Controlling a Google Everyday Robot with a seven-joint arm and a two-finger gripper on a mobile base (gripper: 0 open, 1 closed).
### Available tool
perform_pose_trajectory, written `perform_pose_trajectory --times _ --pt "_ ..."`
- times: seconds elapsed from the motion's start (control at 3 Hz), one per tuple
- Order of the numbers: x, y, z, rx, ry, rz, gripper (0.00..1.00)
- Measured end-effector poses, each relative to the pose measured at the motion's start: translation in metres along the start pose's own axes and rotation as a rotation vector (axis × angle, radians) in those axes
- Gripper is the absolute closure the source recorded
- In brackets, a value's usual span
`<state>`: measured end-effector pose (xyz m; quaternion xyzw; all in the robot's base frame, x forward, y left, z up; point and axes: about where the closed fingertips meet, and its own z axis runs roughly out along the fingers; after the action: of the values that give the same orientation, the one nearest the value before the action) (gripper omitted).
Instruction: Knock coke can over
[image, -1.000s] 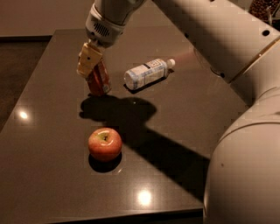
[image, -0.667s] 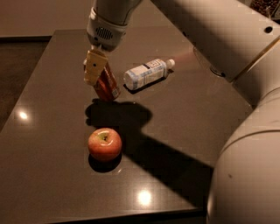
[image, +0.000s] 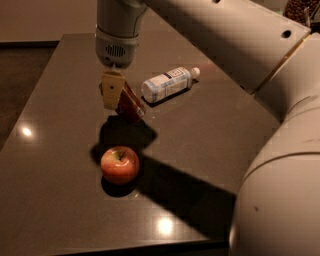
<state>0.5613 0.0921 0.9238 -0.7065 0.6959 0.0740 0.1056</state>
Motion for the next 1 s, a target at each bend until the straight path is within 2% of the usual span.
perform_pose_trajectory --times 0.67,1.0 --pt "-0.009 -0.007 0.023 -0.006 0.075 -0.063 0.15" --pt "-0.015 -0.010 0.035 -0.011 0.098 -0.082 0.00"
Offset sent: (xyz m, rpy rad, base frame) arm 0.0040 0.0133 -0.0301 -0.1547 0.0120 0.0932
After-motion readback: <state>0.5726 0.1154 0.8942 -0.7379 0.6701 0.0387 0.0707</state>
